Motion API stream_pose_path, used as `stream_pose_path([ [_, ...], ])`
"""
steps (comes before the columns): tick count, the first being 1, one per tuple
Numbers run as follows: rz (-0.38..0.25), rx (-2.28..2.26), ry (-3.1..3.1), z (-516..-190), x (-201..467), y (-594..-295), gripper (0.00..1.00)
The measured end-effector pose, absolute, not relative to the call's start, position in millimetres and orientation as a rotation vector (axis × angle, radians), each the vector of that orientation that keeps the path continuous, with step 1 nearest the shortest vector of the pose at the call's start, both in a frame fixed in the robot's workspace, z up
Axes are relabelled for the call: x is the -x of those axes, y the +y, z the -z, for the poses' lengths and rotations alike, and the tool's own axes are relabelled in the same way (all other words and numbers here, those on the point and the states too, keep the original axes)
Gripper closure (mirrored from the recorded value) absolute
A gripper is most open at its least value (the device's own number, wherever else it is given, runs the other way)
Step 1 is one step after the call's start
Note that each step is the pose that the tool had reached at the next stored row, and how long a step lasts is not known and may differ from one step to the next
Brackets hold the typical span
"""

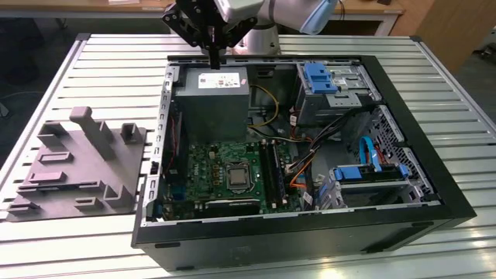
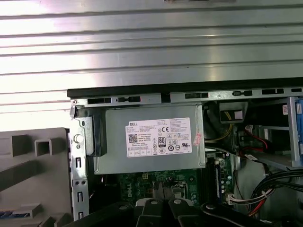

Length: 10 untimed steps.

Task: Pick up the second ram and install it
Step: 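Reach for the second ram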

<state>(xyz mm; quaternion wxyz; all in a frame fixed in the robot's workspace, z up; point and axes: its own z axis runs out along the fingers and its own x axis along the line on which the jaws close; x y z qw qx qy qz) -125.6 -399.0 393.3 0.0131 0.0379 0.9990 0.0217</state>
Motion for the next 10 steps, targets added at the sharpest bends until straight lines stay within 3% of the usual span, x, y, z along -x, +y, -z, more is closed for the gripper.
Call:
stream_pose_path([
  [10, -0.068, -0.118, 3.112, -393.3, 139.8, -398.9, 0.9],
])
